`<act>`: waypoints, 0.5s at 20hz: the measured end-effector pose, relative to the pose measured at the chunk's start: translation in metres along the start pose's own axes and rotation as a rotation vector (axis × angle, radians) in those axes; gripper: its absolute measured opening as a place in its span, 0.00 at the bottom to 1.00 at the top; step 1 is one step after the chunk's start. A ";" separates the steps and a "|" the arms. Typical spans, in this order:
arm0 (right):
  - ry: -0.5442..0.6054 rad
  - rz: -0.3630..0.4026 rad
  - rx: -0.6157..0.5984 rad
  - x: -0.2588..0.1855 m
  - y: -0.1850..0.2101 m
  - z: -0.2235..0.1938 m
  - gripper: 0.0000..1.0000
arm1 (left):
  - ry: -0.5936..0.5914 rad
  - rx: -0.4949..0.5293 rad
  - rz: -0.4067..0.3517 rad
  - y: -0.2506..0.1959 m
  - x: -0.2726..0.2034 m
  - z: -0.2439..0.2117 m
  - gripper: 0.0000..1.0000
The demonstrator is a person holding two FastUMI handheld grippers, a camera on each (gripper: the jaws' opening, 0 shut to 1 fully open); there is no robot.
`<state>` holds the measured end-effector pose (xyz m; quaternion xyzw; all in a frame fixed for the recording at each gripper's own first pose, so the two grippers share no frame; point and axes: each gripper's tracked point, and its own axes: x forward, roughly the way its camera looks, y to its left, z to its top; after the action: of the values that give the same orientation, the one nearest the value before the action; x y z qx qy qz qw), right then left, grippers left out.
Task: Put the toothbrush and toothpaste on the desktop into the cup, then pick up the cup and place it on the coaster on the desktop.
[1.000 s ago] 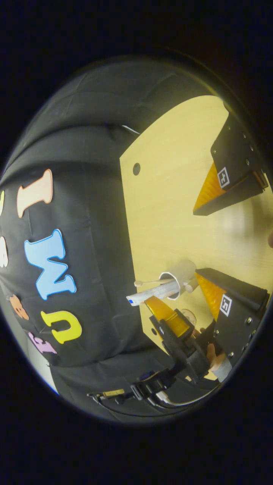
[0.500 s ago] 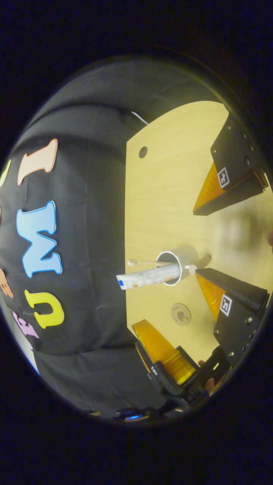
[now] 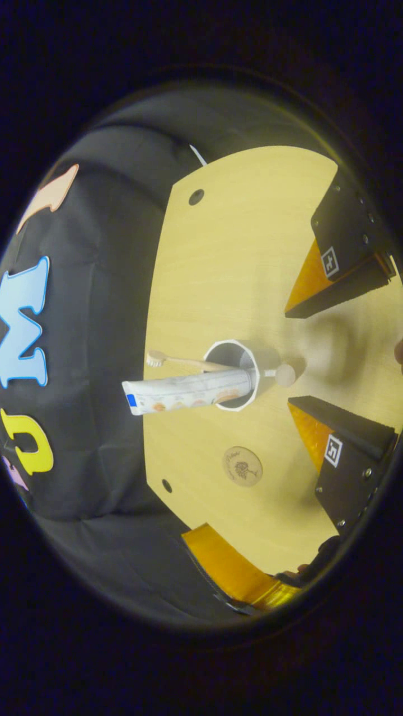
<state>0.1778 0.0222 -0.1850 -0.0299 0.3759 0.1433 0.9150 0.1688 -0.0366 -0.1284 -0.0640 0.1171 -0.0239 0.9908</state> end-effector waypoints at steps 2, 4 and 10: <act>0.050 -0.006 -0.010 0.009 0.003 0.000 0.86 | 0.011 -0.009 0.010 0.006 -0.004 -0.004 0.93; 0.092 -0.013 -0.025 0.021 0.005 0.000 0.86 | 0.013 -0.021 0.015 0.011 -0.006 -0.004 0.94; 0.216 -0.028 -0.073 0.051 0.013 0.000 0.86 | 0.040 -0.049 0.027 0.030 -0.011 -0.012 0.94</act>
<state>0.2083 0.0468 -0.2201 -0.0836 0.4662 0.1400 0.8695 0.1560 -0.0080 -0.1414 -0.0860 0.1383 -0.0087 0.9866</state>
